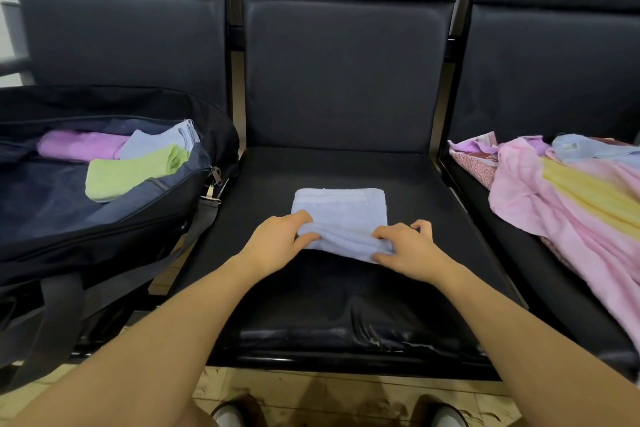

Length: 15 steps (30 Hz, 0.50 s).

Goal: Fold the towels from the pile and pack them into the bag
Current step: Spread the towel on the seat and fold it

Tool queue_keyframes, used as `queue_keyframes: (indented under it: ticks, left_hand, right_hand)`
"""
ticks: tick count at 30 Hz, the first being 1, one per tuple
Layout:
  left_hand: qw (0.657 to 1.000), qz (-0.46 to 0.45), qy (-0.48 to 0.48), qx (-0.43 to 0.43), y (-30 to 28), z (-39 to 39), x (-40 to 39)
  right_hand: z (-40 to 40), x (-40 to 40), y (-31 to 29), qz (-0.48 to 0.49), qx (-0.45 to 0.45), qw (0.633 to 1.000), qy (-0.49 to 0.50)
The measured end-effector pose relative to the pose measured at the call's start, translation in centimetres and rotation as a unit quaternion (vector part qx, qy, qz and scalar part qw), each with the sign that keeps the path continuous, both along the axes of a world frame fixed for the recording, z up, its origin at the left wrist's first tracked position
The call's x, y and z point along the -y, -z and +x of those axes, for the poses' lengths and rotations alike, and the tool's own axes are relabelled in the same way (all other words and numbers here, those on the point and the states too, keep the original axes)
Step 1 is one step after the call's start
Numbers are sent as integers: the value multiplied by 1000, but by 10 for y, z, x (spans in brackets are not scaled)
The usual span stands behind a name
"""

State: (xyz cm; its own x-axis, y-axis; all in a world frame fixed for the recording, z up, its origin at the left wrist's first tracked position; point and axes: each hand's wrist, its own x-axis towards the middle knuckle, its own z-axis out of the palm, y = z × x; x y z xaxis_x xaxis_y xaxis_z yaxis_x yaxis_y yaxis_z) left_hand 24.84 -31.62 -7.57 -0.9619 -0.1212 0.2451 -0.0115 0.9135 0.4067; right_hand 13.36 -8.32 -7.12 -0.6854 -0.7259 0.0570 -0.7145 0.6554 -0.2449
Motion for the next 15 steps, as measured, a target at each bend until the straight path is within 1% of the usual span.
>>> queue_keyframes:
  ticks: [2,3,5,7,9,12,15]
  left_hand:
    - [999,45,-18,-4,-2,-2,0]
    - [997,73,-29,-6,-3,-5,0]
    - [989,136,-59,-16,-4,-12,0]
    - [979,173,-101,-28,-6,-23,-3]
    - [974,170,-148,-37,-9,-36,-5]
    - [966,128,-218,-47,-11,-56,-9]
    - [960,54,-272,-37,-3,-76,-8]
  right_hand:
    - [-4,0,0,-75,52,995,34]
    - [-7,0,-1,-123,95,986,58]
    - [-15,3,-4,-226,182,951,106]
    - [-19,9,-8,-303,231,916,128]
    - [-24,19,-9,-332,229,903,148]
    - [-35,37,-6,-353,194,896,187]
    - [-49,56,0,-318,136,912,218]
